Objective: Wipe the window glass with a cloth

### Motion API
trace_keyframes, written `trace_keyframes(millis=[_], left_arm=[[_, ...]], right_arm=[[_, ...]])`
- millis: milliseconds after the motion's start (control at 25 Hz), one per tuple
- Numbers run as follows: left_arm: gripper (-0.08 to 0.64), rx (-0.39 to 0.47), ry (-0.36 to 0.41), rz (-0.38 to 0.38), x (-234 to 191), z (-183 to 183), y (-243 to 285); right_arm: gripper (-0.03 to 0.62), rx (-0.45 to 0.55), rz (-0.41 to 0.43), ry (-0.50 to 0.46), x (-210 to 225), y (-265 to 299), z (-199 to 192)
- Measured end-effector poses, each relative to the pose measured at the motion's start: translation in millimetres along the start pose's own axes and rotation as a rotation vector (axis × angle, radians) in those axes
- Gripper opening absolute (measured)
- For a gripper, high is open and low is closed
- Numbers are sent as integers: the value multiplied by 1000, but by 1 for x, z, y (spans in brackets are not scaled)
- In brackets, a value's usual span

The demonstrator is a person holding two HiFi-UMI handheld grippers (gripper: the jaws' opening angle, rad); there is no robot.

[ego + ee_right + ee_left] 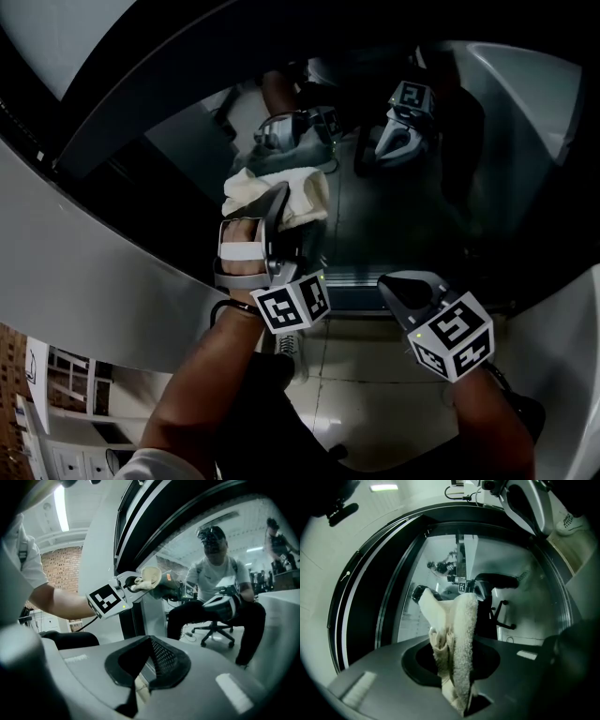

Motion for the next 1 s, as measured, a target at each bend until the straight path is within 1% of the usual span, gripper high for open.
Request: trace_keyframes(millis=[120, 360, 560, 760, 840, 920, 1000], left_arm=[[109, 2, -9, -17, 1, -2, 1], [109, 3, -25, -77, 4, -5, 2], [109, 13, -31, -93, 6, -9, 8], [109, 5, -38, -159, 20, -11, 7], [109, -2, -37, -160, 16, -15, 8], [107, -9, -56, -166, 7, -14, 6], [107, -14, -82, -192, 7, -8, 5]], right_arm=[[0, -15, -7, -2, 2, -1, 10], [0, -47, -17, -12, 1, -10, 48], [0, -63, -43, -1, 15, -7, 60], [0, -74, -46, 4, 16, -6, 70], [0, -73, -40, -1, 11, -5, 81], [0, -86, -37, -8, 6, -11, 95], [0, -104, -41, -14, 5, -19, 103]])
Point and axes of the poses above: the fingertips, and each gripper's own axes: y forward along the fingers, x to its right, z out of its top, the point moved 4 cm from there along -y, backward along the fingers, and after that the axes turned 4 degrees about -z, right-handed, at the moved point
